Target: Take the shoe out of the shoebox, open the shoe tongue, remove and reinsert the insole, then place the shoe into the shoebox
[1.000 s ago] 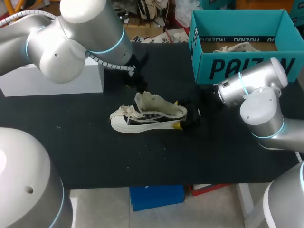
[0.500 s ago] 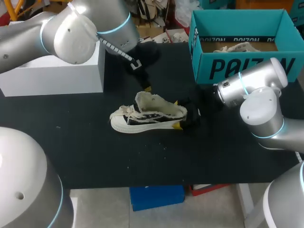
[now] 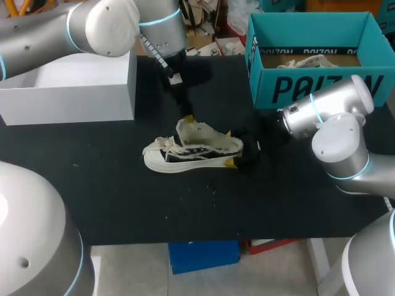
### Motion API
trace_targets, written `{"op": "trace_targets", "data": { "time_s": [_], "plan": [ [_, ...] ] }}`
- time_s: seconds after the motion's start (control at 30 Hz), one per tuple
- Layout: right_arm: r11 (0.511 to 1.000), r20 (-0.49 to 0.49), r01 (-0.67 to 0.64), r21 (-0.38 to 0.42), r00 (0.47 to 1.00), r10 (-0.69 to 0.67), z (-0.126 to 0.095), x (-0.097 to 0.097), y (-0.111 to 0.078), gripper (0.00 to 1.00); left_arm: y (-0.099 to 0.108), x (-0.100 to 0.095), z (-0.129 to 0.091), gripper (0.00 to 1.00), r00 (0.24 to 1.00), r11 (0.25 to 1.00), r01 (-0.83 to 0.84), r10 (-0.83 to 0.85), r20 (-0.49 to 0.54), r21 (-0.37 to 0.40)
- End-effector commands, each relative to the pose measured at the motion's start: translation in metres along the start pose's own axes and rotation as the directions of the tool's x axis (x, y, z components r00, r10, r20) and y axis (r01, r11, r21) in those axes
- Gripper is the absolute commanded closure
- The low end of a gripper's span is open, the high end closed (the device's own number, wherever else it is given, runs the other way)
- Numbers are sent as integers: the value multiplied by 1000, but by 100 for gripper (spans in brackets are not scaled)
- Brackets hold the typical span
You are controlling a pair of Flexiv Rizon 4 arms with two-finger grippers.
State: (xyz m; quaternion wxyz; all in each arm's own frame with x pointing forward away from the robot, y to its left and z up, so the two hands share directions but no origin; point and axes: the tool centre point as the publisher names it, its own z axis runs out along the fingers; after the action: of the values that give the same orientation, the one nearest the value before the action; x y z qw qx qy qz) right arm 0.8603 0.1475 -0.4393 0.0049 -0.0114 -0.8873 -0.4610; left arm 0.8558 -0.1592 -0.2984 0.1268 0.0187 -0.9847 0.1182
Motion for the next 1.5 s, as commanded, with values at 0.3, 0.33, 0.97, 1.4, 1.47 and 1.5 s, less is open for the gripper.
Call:
{"op": "trace_targets", "data": {
  "time_s": [0.3,0.33,0.97,1.4,1.47,1.5],
  "plan": [
    [1000,0,-1,1,1000,1,2,-1,-2,100,-19,-1,17,100,993,998,-25,19,-117,-50],
    [1000,0,-1,1,1000,1,2,-1,-2,100,-19,0,17,100,993,998,-25,19,-118,-54],
    [1000,0,-1,1,1000,1,2,-1,-2,100,-30,-1,13,100,993,992,-54,41,-113,-110],
    [1000,0,-1,1,1000,1,2,-1,-2,100,-26,-1,44,100,996,987,-30,15,-91,-159],
    [1000,0,-1,1,1000,1,2,-1,-2,100,-23,-3,48,100,997,985,-17,3,-80,-170],
    [1000,0,-1,1,1000,1,2,-1,-2,100,-23,-3,50,100,997,984,-15,2,-74,-175]
  ]
}}
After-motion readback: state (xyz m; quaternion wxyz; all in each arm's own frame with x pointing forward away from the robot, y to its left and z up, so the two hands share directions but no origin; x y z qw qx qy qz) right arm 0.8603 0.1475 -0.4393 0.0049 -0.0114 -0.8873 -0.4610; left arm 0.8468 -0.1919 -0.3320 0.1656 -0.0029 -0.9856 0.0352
